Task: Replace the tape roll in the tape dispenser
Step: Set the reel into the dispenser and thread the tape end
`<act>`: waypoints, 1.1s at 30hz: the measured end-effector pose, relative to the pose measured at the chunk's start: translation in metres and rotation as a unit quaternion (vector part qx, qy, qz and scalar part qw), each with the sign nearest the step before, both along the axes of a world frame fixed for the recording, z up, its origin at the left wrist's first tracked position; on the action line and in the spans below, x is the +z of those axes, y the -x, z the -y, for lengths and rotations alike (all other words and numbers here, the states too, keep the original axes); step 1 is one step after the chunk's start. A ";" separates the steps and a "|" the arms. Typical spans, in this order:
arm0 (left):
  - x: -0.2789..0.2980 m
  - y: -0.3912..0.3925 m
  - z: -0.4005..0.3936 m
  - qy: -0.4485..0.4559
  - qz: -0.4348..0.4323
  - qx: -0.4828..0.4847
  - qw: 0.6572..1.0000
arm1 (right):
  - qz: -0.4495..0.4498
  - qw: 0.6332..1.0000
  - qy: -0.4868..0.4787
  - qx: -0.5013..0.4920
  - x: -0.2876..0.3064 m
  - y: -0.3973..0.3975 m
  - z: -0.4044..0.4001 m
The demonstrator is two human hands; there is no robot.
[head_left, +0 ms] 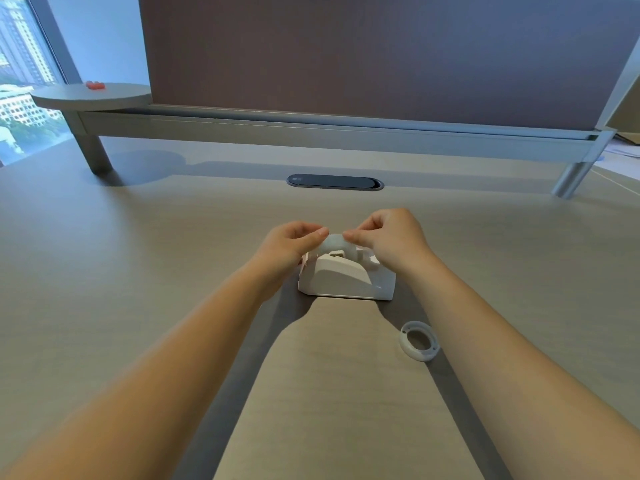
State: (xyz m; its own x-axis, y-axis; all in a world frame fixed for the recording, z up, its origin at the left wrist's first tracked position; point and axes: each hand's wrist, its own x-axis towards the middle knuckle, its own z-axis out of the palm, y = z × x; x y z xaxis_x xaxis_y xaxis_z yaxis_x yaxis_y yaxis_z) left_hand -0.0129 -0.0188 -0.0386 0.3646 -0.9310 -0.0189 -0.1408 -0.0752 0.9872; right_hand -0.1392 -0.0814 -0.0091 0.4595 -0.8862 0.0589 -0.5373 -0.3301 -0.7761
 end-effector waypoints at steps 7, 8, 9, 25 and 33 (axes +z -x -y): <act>-0.001 0.002 -0.008 0.011 0.065 0.000 0.998 | -0.094 0.994 -0.008 0.049 0.009 -0.003 0.007; -0.001 0.003 -0.008 0.011 0.069 0.002 0.998 | -0.108 0.992 -0.015 0.057 0.010 -0.004 0.008; -0.001 0.003 -0.009 0.010 0.078 0.002 0.997 | -0.121 0.990 -0.020 0.064 0.010 -0.005 0.008; -0.003 0.006 -0.012 0.002 0.116 -0.016 0.993 | -0.065 0.994 -0.050 0.076 0.019 -0.005 0.003; -0.009 0.006 -0.010 -0.003 0.157 0.000 0.988 | -0.026 0.997 -0.029 0.072 0.032 0.018 0.014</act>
State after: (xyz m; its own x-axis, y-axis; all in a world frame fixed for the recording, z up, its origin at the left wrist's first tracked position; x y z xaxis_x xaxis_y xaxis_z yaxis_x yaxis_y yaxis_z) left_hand -0.0188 -0.0086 -0.0474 0.3541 -0.9309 0.0891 -0.4391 -0.0814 0.8948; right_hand -0.1570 -0.0957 0.0230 0.5832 -0.8121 -0.0177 -0.5282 -0.3626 -0.7678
